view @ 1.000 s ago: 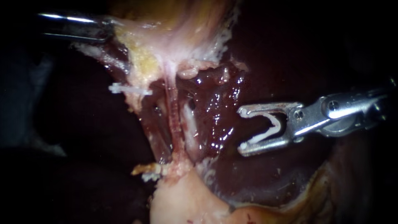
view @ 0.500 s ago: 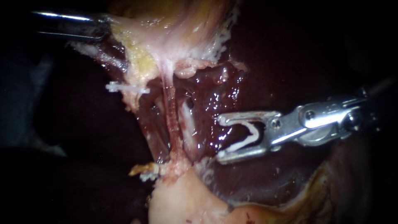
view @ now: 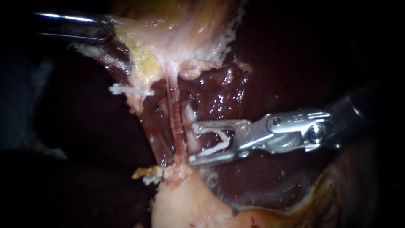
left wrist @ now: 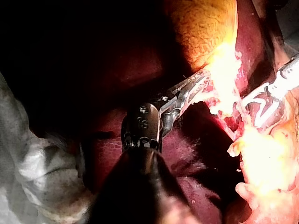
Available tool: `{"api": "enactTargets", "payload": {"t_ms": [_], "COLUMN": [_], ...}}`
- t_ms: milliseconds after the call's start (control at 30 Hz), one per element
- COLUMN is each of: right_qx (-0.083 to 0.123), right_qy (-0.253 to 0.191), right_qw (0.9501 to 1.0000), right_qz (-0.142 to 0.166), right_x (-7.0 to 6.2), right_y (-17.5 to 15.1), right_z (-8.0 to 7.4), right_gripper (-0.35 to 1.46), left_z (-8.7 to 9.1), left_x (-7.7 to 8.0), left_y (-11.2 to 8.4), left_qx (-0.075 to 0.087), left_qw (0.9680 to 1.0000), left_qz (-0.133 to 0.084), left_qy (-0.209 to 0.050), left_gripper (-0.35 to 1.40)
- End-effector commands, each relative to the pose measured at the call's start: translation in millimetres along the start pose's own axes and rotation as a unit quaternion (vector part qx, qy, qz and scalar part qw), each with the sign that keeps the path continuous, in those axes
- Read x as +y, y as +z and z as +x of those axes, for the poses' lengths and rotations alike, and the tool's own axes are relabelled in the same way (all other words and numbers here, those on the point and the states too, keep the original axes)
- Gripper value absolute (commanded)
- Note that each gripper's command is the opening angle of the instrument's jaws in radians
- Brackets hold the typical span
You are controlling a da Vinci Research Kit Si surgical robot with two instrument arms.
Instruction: Clipping first clip right tube
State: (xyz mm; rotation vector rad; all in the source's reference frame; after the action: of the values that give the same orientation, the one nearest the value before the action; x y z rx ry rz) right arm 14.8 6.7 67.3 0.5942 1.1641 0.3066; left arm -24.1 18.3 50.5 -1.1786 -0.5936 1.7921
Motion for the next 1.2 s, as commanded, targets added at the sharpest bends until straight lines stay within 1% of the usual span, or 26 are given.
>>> {"api": "enactTargets", "payload": {"t_ms": [33, 133, 233, 400, 533, 667, 733, 833, 1033, 1100, 1200], "right_qx": [0.005, 0.022, 0.041, 0.059, 0.066, 0.07, 0.072, 0.072, 0.074, 0.078, 0.081], "right_qy": [0.006, 0.02, 0.032, 0.044, 0.048, 0.054, 0.059, 0.064, 0.06, 0.059, 0.059], "right_qw": [0.9999, 0.9993, 0.998, 0.9961, 0.9953, 0.9947, 0.9941, 0.9932, 0.9875, 0.9859, 0.9846], "right_qz": [0.008, 0.023, 0.036, 0.047, 0.052, 0.054, 0.055, 0.066, 0.126, 0.136, 0.144], "right_x": [0.1, 0.3, 0.6, 0.9, 1.0, 0.7, 0.2, -0.8, -3.4, -4.3, -5.2], "right_y": [0.4, 1.5, 2.5, 3.8, 4.4, 4.5, 4.5, 4.6, 4.9, 5.1, 5.2], "right_z": [-0.1, -0.2, 0.1, 0.6, 0.8, 0.9, 0.9, 1.2, 2.0, 2.4, 2.9], "right_gripper": [0.5, 0.5, 0.5, 0.5, 0.5, 0.5, 0.49, 0.49, 0.48, 0.47, 0.46], "left_z": [0.0, 0.0, 0.0, 0.0, 0.0, 0.0, 0.0, -0.1, -0.1, -0.1, -0.1], "left_x": [0.0, 0.0, 0.0, 0.0, -0.1, -0.2, -0.3, -0.3, -0.5, -0.5, -0.5], "left_y": [0.0, 0.0, 0.1, 0.1, 0.1, 0.1, 0.1, 0.1, 0.1, 0.1, 0.1], "left_qx": [0.0, 0.0, 0.0, 0.0, 0.0, 0.0, 0.0, 0.0, 0.0, 0.0, 0.0], "left_qw": [1.0, 1.0, 1.0, 1.0, 1.0, 1.0, 1.0, 1.0, 1.0, 1.0, 1.0], "left_qz": [0.0, 0.0, 0.0, 0.0, 0.0, 0.0, 0.0, 0.0, 0.0, 0.0, 0.0], "left_qy": [0.0, 0.0, 0.0, 0.0, 0.0, 0.001, 0.001, 0.001, 0.001, 0.001, 0.001], "left_gripper": [-0.35, -0.35, -0.35, -0.35, -0.35, -0.35, -0.35, -0.35, -0.35, -0.35, -0.35]}}
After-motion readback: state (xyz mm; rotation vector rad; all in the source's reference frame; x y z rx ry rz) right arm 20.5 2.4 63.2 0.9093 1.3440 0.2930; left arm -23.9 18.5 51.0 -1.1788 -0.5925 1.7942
